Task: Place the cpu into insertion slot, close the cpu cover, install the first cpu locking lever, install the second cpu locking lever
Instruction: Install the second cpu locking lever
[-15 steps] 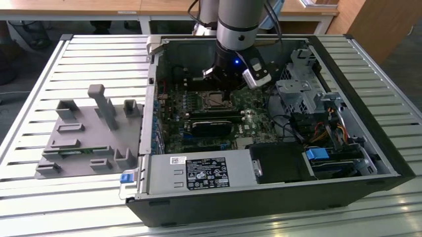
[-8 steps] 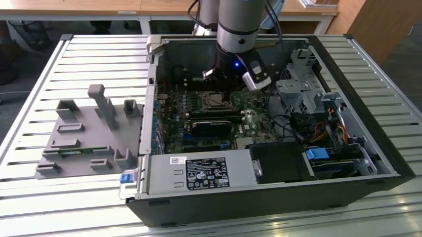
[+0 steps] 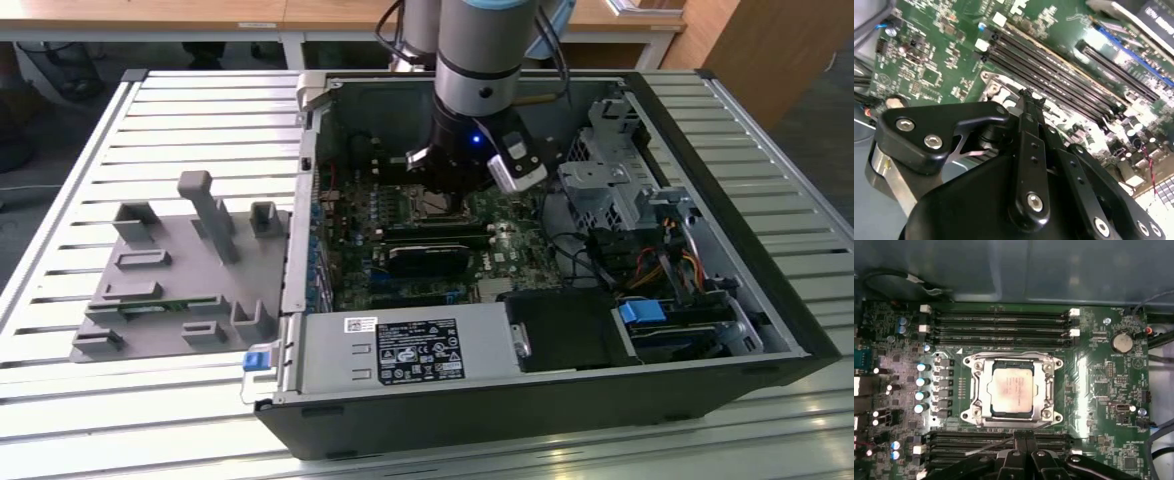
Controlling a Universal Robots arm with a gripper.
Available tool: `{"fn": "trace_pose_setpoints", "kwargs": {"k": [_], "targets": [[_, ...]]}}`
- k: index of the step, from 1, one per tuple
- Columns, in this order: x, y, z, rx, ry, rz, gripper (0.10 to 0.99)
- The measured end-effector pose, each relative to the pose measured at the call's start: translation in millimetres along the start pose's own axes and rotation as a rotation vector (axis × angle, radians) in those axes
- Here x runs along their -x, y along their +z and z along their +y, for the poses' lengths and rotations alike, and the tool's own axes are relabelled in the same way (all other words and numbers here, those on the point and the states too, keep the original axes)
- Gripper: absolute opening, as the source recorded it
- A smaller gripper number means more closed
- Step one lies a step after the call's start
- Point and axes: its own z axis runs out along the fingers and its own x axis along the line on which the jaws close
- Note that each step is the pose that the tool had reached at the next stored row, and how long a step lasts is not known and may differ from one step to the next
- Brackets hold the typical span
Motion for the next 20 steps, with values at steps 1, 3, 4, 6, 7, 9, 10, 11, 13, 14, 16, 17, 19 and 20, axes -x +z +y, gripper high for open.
{"fn": "trace_pose_setpoints", "kwargs": {"k": [1,3,4,6,7,9,10,11,13,14,16,17,19,20], "targets": [[-2.2,0.0,-0.2,0.0,0.0,0.0,0.106],[-6.5,0.1,-0.2,0.002,0.0,0.0,0.106],[-8.4,0.3,-0.2,0.002,0.0,-0.0001,0.106],[-12.4,0.8,-0.3,0.004,0.0,0.0,0.106],[-14.4,1.6,-0.4,0.004,0.0,-0.0001,0.106],[-17.9,3.7,-0.6,0.004,0.0,0.0,0.106],[-19.0,5.2,-0.8,0.004,0.0,0.0,0.106],[-20.0,7.1,-1.0,0.004,0.0,0.0,0.106],[-21.1,10.6,-1.3,0.004,0.0,0.0001,0.106],[-21.2,12.0,-1.5,0.004,0.0,0.0001,0.106],[-21.6,13.0,-2.3,0.017,0.0,0.0001,0.106],[-21.8,13.3,-3.0,0.026,0.0,0.0001,0.106],[-22.9,13.5,-5.4,0.041,0.001,0.0,0.106],[-23.3,13.6,-6.5,0.043,0.001,0.0,0.106]]}}
